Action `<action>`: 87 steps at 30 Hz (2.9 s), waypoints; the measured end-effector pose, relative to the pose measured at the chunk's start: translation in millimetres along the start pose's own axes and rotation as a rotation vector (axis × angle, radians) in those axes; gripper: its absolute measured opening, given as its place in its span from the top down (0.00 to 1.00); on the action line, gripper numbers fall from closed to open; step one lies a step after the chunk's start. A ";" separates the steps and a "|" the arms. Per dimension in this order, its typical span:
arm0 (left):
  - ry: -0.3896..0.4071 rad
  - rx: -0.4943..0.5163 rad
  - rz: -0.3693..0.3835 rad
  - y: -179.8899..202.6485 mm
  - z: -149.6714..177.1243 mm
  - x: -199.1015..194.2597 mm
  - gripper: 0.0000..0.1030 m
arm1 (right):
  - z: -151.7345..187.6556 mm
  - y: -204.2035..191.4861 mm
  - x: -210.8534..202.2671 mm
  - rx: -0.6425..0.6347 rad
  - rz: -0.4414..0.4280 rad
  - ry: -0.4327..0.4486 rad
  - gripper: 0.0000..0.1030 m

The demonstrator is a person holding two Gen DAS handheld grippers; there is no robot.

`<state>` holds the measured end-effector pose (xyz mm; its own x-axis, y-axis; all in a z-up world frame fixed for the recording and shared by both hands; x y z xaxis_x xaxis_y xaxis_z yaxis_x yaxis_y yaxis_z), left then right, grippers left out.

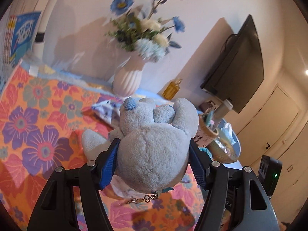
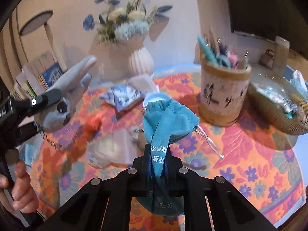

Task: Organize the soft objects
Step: 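Carry the bunny and pouch to the glass bowl and open both tools, then move both tools back over the tablecloth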

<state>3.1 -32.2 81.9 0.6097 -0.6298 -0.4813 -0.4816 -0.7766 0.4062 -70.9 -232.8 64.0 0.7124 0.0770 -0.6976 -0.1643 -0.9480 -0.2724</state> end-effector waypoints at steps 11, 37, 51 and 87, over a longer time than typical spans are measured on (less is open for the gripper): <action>0.063 0.142 -0.027 59.9 -18.4 -28.6 0.37 | -27.2 1.7 -64.3 0.027 -0.091 0.147 0.90; -0.041 0.355 0.215 291.4 -59.6 154.2 0.37 | -114.1 250.1 -66.7 0.469 0.103 0.240 0.89; -0.245 0.258 0.232 295.8 -12.1 253.9 0.24 | -81.7 307.2 -23.1 0.662 0.089 0.011 0.41; -0.053 -0.087 -0.322 -66.9 39.7 -20.1 0.01 | 14.2 28.9 37.2 -0.070 -0.092 -0.124 0.06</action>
<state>-1.9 31.8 33.5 0.6870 -0.3536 -0.6348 -0.2126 -0.9332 0.2898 -58.8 -252.9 20.8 0.6320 0.1976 -0.7494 -0.0517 -0.9541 -0.2951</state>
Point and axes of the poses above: each gripper's, at about its wrist camera, not at the fingertips, and x roughly the way its jaws point, y to its right, z to its underside, the point moved 6 cm from there along x, roughly the way its jaws point, and after that the axes turned 6 degrees about x, right-handed, at the moved point
